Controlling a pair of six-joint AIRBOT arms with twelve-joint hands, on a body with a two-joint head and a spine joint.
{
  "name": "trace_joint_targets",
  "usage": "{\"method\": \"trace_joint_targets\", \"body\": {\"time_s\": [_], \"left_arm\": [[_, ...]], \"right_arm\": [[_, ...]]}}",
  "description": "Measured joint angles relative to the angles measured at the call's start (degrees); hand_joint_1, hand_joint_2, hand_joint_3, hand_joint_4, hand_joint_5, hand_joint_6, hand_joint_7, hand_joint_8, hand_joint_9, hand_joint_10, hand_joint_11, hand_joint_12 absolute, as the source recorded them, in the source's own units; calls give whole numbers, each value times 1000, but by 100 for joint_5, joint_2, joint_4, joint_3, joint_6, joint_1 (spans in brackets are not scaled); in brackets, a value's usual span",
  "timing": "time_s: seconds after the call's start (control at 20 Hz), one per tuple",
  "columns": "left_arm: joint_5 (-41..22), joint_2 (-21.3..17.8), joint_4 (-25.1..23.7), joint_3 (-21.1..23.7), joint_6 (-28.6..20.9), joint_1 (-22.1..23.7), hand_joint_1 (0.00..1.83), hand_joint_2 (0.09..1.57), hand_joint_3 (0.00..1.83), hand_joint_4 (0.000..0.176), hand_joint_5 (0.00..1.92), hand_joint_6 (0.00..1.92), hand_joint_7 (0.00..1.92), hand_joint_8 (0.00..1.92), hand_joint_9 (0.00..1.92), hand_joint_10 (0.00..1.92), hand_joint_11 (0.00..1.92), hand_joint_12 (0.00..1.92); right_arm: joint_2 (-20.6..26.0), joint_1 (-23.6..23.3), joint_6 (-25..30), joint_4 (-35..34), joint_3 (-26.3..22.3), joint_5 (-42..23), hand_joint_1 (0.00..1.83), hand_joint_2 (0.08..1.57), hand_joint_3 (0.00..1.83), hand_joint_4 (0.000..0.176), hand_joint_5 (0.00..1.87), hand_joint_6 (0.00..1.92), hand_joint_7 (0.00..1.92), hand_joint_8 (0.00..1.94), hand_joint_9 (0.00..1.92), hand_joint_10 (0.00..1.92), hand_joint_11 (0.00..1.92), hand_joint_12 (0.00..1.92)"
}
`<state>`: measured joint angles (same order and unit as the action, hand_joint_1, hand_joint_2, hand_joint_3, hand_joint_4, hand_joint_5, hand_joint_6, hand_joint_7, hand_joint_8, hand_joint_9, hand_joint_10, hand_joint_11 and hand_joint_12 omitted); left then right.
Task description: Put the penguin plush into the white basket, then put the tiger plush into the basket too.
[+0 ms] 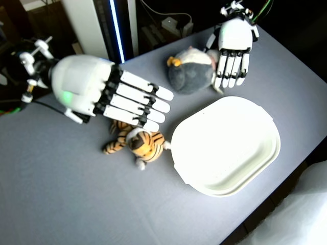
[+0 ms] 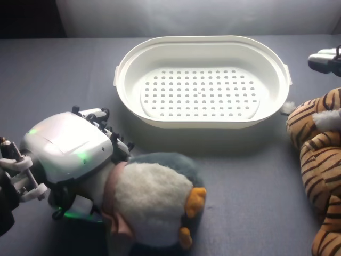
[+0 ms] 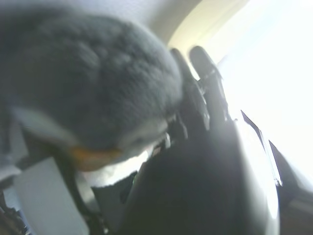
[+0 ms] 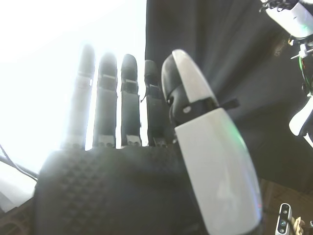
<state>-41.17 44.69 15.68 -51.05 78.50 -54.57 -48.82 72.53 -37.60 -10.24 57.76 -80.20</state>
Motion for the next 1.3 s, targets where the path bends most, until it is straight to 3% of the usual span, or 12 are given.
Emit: {"method": "trace_joint_targets", "body": {"time_s": [0.15, 0.25, 0.35, 0.4, 0.5, 0.6, 0.65, 0.75, 1.05, 1.2, 1.25, 1.3], "left_arm": [[-229, -125, -11, 0, -249, 0, 1393, 1049, 0, 0, 1214, 415, 1141, 653, 992, 1161, 818, 1232], [-546, -186, 22, -57, -389, 90, 1291, 1044, 0, 0, 1371, 84, 1051, 1084, 1112, 875, 932, 1382], [-946, -195, 37, -153, -431, 420, 1223, 971, 0, 0, 1463, 60, 1023, 1276, 1022, 1576, 958, 1850], [-1069, -160, 9, -251, -437, 636, 1223, 970, 0, 0, 1463, 60, 1027, 1291, 1028, 1643, 1005, 1907], [-1075, 92, 122, -546, -254, 1110, 1298, 1009, 0, 0, 1397, 17, 1197, 847, 1152, 878, 955, 1381], [-592, 413, 256, -885, 157, 1665, 1299, 992, 2, 0, 1420, 10, 1268, 671, 1280, 513, 992, 1174], [-337, 551, 358, -1027, 413, 1891, 1305, 974, 4, 0, 1424, 18, 1367, 472, 1355, 435, 1024, 1206], [404, 887, 640, -1419, 1182, 2470, 1409, 996, 1, 0, 1173, 468, 1424, 77, 1220, 832, 1071, 981], [1237, 1231, 1528, -2065, 1801, 2900, 1397, 1044, 1, 0, 1108, 618, 1198, 559, 1015, 1119, 690, 1278], [1272, 1231, 1491, -2035, 1799, 2885, 1260, 1059, 0, 0, 1106, 662, 1122, 865, 999, 373, 495, 1286], [1213, 1228, 1495, -2035, 1801, 2839, 1238, 972, 0, 0, 912, 221, 901, 319, 788, 169, 266, 1171], [1215, 1224, 1554, -2026, 1801, 2789, 1225, 934, 0, 0, 885, 61, 862, 101, 723, 78, 207, 1126]], "right_arm": [[-2, 0, 7, 0, 0, 0, 992, 1379, 2, 0, 493, 3, 497, 5, 524, 6, 475, 274], [-2, 0, 7, -2, 7, -2, 976, 1384, 2, 0, 504, 4, 507, 5, 546, 10, 504, 277], [-2, 0, 9, 9, 7, 0, 1003, 1386, 1, 0, 502, 2, 502, 1, 550, 8, 513, 276], [-2, 0, 9, 24, 7, -2, 1007, 1392, 4, 0, 500, 1, 498, 0, 549, 7, 513, 275], [-2, 0, 11, 13, 7, 0, 1001, 1394, 4, 0, 499, 0, 500, 2, 557, 9, 513, 273], [-2, 39, 22, 22, 11, -7, 1048, 1384, 0, 0, 508, 2, 513, 4, 572, 9, 537, 279], [-2, 42, 33, 22, 13, -4, 1054, 1381, 0, 0, 510, 3, 536, 11, 585, 13, 553, 284], [-2, 57, 74, 74, 33, 0, 1070, 1381, 0, 0, 508, 0, 547, 8, 593, 10, 556, 282], [-2, 59, 79, 59, 55, -2, 1030, 1372, 0, 0, 538, 2, 554, 1, 617, 2, 625, 215], [-2, 59, 103, 127, 66, -7, 1048, 1364, 1, 0, 546, 0, 562, 0, 623, 0, 651, 172], [-2, 59, 109, 129, 66, -4, 1070, 1365, 0, 0, 554, 2, 569, 2, 623, 0, 657, 166], [-2, 59, 111, 116, 66, -4, 1077, 1367, 1, 0, 567, 7, 573, 3, 615, 0, 665, 166]]}}
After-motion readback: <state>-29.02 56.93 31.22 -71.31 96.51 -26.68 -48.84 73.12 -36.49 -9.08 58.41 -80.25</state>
